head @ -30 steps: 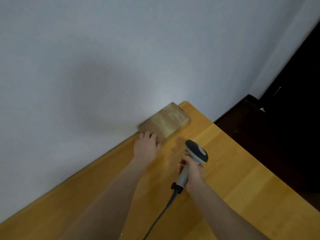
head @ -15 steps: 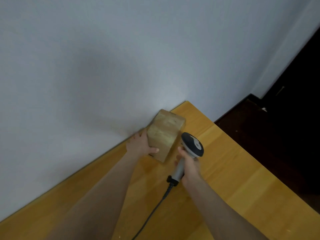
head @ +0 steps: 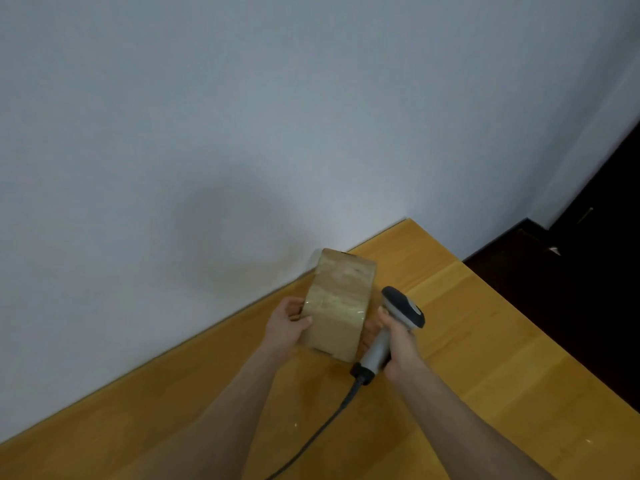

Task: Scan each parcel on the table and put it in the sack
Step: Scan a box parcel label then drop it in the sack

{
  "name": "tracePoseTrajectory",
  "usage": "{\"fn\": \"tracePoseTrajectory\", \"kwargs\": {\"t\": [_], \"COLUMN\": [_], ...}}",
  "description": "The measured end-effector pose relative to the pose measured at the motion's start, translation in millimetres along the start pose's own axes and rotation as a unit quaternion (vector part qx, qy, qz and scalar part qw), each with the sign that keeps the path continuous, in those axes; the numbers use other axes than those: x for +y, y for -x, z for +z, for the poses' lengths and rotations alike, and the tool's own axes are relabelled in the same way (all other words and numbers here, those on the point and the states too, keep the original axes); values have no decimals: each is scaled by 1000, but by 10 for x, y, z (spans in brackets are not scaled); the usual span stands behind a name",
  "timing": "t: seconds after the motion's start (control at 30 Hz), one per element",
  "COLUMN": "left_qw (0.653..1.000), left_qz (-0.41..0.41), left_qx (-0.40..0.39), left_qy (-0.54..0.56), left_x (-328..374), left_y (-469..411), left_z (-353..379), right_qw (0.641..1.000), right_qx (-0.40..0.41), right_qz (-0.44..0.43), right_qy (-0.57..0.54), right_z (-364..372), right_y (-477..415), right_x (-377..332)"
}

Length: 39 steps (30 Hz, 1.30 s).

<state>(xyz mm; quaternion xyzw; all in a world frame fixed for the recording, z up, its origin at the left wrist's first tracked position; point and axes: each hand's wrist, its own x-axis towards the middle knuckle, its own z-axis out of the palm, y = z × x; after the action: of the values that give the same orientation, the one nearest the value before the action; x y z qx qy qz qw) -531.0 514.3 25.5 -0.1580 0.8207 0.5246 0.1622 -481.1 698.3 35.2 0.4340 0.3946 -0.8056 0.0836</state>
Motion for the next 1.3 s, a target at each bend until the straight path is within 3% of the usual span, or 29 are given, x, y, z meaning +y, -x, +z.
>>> {"fn": "tracePoseTrajectory", "kwargs": {"t": [0.43, 0.57, 0.73, 0.9, 1.3], "left_qw": [982, 980, 971, 979, 976], "left_qz": [82, 79, 40, 15, -114], "left_qx": [58, 62, 35, -35, 12], "left_qy": [161, 171, 234, 200, 187], "left_x": [-608, -726, -934, -1153, -1634], "left_y": [1584, 1989, 2384, 2807, 3906], "left_z": [-2065, -2651, -3206, -3554, -3577], "right_qw": [992, 988, 980, 969, 941], "right_qx": [-80, -115, -174, -218, -282], "right_qz": [-12, 46, 54, 25, -61], "right_qy": [96, 94, 84, 116, 175], "right_z": [893, 1025, 1057, 1038, 736], "right_y": [1809, 2266, 2657, 2957, 3545], "right_x": [1319, 1817, 2156, 2345, 2790]}}
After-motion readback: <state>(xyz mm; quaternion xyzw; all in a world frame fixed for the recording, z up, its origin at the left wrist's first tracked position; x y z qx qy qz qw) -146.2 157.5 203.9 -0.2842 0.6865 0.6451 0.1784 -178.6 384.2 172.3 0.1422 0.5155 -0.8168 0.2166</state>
